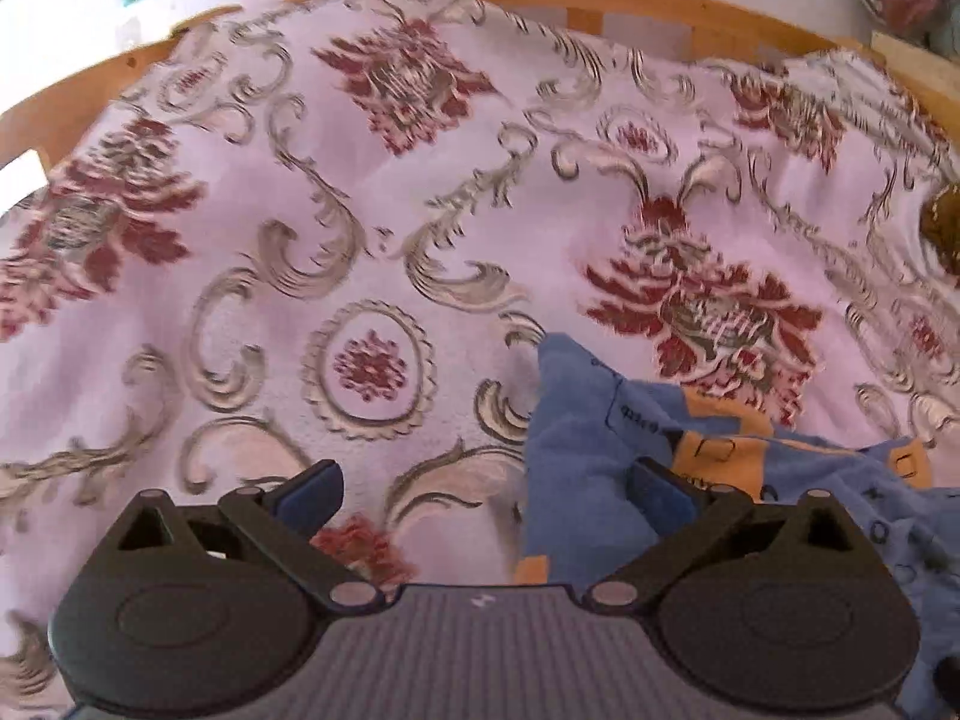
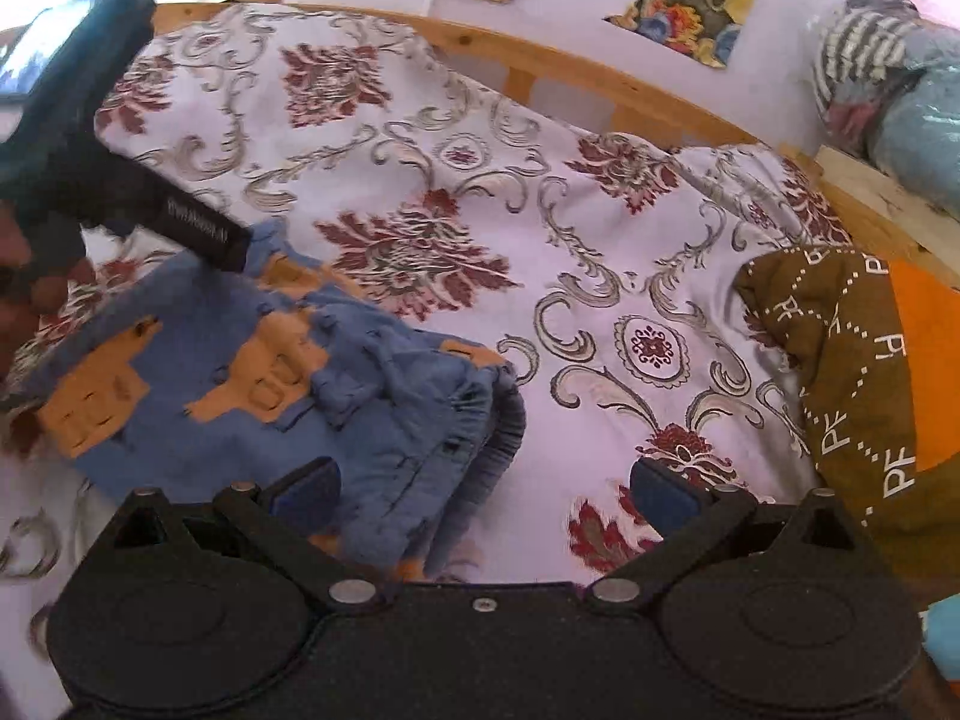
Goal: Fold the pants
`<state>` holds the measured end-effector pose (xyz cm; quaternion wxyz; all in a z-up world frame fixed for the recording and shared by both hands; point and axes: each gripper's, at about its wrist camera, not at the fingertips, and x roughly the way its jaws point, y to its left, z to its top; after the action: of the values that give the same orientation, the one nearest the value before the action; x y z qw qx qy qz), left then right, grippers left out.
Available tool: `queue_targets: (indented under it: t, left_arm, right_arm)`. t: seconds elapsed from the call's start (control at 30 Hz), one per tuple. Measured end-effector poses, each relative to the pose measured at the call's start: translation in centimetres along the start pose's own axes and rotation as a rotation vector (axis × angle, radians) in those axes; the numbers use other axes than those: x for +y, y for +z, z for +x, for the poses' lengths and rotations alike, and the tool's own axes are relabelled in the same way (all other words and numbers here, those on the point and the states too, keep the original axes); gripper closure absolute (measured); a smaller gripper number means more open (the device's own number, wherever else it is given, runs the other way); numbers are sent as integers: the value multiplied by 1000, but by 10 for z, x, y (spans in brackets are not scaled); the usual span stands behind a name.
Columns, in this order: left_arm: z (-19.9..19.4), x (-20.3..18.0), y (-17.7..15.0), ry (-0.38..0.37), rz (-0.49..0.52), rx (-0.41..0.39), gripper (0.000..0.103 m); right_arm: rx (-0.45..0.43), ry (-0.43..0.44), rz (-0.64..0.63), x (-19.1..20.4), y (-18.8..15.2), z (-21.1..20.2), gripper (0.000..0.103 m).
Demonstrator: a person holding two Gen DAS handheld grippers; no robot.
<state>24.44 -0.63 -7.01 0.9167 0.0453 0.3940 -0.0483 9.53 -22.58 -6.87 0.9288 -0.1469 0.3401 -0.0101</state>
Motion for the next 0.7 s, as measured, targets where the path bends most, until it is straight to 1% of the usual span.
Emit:
queue_targets:
  t: [0.07,0.1,0.13,0.17,0.2,0.23,0.27,0.3,0.37,0.43,0.53,0.6,0.67,0.7]
  left_arm:
    - [-21,5,-3,-29,2,-16,0]
    - [-32,8,-6,-63,19,-12,0]
    - [-39,8,-9,-89,56,11,0]
    - [-43,6,-12,-99,105,51,0]
    - [-42,3,-17,-89,157,95,0]
    - [-40,-2,-24,-52,214,145,0]
    - [-37,-6,-29,-10,252,181,0]
    - [-36,-8,-31,4,267,195,0]
    - [-38,-7,-28,7,255,208,0]
    - [-41,-2,-29,11,233,220,0]
    - [-45,8,-30,-3,174,234,0]
    - [-45,13,-31,-10,147,244,0]
    - [-45,13,-31,-11,146,245,0]
    - [-44,13,-31,-10,148,245,0]
  right_arm:
    - [9,-17,-21,3,-3,-5,1]
    - [23,-21,-29,4,-5,-5,1]
    - [38,-19,-34,5,-7,-4,1]
    - [62,-14,-39,6,-9,-1,1]
    - [86,-10,-46,7,-12,2,1]
    - [103,-10,-53,9,-14,4,1]
    - [117,-9,-61,10,-16,6,1]
    - [129,-6,-69,11,-17,7,1]
    - [122,-7,-78,12,-18,3,1]
    - [96,-9,-86,11,-16,-6,1]
    - [4,-12,-45,3,-5,-18,1]
    - [-50,-35,-28,-1,7,-21,1]
    - [-95,-67,-15,-5,18,-17,1]
    - [-101,-81,-13,-7,21,-11,1]
